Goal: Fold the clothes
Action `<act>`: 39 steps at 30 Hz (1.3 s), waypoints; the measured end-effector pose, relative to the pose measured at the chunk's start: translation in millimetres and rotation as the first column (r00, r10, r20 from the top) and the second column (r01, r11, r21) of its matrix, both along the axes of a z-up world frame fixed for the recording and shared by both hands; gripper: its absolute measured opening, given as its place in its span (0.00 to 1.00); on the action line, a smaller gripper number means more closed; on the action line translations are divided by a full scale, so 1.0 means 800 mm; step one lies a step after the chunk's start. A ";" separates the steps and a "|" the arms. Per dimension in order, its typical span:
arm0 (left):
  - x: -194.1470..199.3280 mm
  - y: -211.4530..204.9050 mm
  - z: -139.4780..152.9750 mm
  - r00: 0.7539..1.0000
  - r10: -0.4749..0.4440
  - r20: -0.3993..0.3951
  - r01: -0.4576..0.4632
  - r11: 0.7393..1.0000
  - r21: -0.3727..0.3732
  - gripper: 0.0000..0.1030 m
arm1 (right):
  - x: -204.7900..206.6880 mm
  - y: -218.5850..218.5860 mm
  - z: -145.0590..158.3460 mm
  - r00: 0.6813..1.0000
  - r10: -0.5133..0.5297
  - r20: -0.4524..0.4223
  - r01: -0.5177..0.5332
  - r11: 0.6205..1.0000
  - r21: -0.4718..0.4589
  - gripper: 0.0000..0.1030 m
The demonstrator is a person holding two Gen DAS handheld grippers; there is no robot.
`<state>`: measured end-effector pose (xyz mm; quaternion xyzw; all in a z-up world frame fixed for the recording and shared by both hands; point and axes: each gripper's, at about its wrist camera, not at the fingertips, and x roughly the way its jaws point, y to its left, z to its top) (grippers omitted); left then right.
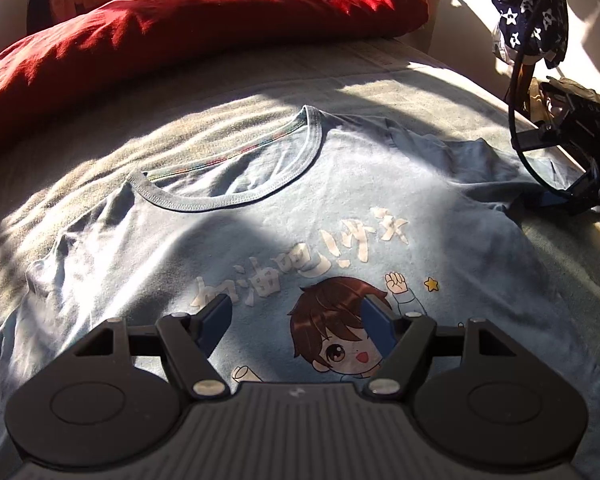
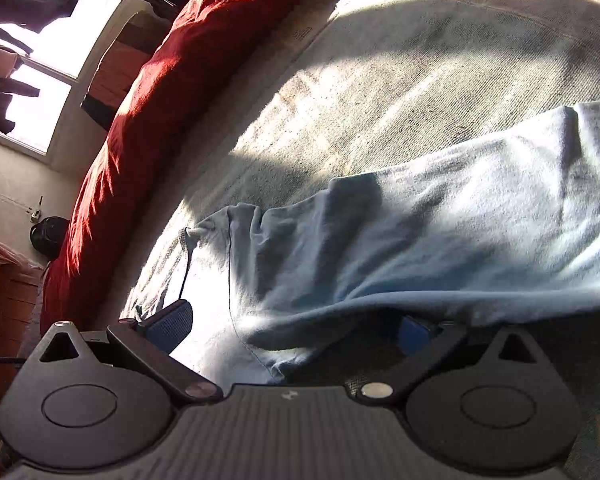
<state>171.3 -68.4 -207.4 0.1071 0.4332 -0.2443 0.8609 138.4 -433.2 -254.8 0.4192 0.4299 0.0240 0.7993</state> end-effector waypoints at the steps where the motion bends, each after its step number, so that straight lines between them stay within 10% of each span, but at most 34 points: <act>1: 0.002 0.002 0.003 1.000 -0.009 0.007 0.009 1.000 0.000 0.70 | -0.005 0.005 0.003 1.000 0.021 -0.022 -0.021 1.000 -0.005 1.00; 9: 0.025 0.015 0.003 0.999 -0.048 0.014 0.048 0.999 -0.009 0.69 | -0.002 0.110 0.047 0.939 0.324 0.119 -0.310 0.943 -0.117 1.00; 20: -0.065 0.070 -0.022 0.991 0.013 -0.136 -0.011 1.000 0.018 0.71 | -0.050 0.136 0.023 0.891 0.439 -0.114 -0.451 0.834 -0.318 1.00; 27: -0.024 0.068 0.000 0.999 0.033 -0.016 -0.034 0.999 -0.021 0.71 | -0.007 0.183 0.062 0.832 0.554 0.003 -0.496 0.748 -0.441 1.00; 39: -0.027 0.123 -0.001 0.971 0.150 -0.184 -0.167 0.982 -0.085 0.72 | -0.011 0.204 0.028 0.810 0.579 -0.095 -0.569 0.737 -0.364 1.00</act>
